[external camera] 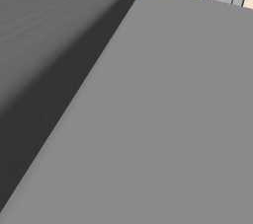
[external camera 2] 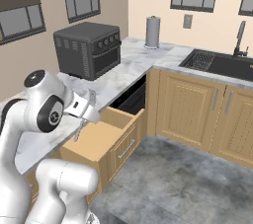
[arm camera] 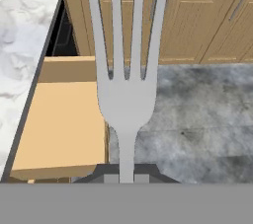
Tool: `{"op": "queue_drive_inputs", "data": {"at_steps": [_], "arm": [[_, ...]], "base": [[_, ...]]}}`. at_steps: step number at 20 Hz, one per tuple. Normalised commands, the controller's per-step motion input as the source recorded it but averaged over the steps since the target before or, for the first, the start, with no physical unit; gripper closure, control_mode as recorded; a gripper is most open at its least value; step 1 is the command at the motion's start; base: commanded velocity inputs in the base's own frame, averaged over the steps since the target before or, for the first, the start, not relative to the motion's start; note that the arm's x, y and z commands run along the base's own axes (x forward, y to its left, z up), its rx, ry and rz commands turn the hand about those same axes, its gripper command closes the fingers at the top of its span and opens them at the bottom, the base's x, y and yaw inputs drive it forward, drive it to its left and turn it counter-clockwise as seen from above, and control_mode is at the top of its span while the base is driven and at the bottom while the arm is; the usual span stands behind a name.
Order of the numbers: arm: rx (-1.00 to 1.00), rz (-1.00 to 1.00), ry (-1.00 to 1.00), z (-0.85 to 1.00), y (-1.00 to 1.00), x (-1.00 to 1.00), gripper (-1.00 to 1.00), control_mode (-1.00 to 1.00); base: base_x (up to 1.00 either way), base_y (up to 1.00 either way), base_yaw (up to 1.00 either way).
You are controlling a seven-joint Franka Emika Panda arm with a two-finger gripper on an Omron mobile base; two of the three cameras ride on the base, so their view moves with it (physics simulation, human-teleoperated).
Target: Organize the utensils by type. Pick up the wooden spoons from the counter and place them in the open cabinet. Then pick up the metallic utensils from the counter and place them in the open drawer.
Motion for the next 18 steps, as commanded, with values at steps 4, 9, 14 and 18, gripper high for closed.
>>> {"op": "queue_drive_inputs", "data": {"at_steps": [4,9,14,18], "arm": [[-0.02,0.11,0.17,-0.17,0.02,0.74,1.00,-1.00],[-0.07,0.10,0.28,-0.31,0.24,0.64,1.00,-1.00],[-0.02,0.03,0.07,-0.54,0.12,0.33,1.00,-1.00],[-0.03,0.00,0.16,-0.55,0.00,0.48,1.00,-1.00]], "base": [[0.00,0.00,0.00],[0.00,0.00,0.00],[0.00,0.00,0.00],[0.00,0.00,0.00]]}}
